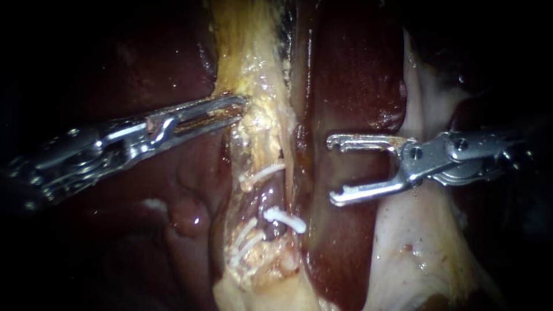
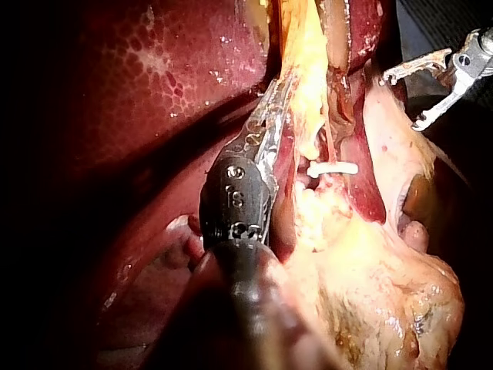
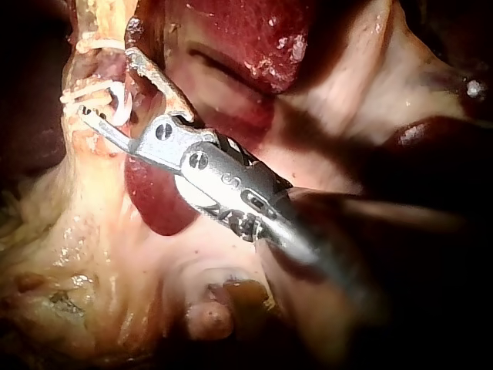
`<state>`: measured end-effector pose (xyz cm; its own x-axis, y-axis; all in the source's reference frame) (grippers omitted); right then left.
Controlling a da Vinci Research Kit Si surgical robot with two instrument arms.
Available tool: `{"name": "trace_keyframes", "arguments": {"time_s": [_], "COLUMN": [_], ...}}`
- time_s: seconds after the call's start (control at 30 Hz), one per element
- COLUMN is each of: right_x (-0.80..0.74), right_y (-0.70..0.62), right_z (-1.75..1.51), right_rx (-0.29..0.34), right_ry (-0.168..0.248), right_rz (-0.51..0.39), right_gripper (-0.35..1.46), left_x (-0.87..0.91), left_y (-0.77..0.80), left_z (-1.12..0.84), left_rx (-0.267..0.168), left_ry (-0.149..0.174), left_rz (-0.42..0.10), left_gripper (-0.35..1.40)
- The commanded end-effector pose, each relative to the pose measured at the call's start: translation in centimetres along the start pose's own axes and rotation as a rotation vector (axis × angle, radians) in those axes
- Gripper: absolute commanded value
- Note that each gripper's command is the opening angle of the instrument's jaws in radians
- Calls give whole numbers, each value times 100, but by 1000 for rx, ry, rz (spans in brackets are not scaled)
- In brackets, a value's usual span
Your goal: Going back first clip right tube
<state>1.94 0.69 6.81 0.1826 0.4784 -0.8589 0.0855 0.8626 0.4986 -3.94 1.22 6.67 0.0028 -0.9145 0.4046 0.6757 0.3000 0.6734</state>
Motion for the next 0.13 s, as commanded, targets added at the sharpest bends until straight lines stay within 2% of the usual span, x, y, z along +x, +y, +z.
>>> {"name": "trace_keyframes", "arguments": {"time_s": [0.03,0.13], "right_x": [0,1], "right_y": [0,1], "right_z": [0,0], "right_rx": [0,0], "right_ry": [0,0], "right_rz": [-1,-1], "right_gripper": [60,60], "left_x": [-1,-1], "left_y": [1,1], "left_z": [-1,-2], "left_rx": [1,1], "left_ry": [0,0], "left_rz": [-1,-1], "left_gripper": [-35,-35]}}
